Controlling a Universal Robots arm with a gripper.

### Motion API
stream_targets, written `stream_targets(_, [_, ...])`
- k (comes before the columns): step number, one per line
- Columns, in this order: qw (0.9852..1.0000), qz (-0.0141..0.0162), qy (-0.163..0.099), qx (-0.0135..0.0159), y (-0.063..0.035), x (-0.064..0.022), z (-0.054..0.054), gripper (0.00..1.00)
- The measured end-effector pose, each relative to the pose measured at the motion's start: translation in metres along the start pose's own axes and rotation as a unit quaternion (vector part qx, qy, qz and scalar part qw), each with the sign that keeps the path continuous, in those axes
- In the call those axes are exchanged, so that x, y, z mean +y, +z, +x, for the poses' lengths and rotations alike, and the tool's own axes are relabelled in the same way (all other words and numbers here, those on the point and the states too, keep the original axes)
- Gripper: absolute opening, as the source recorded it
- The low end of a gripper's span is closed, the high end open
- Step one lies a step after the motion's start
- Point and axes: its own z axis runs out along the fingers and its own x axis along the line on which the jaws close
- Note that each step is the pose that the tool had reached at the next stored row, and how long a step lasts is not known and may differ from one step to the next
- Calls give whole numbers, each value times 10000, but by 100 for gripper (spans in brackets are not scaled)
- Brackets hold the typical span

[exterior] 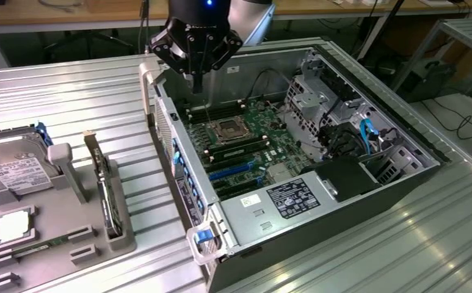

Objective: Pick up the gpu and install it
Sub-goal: 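Reach for the gpu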

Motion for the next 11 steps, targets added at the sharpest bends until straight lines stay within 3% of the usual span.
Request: stream_targets(11, [10000,0,0,0,-1,-4,52,11])
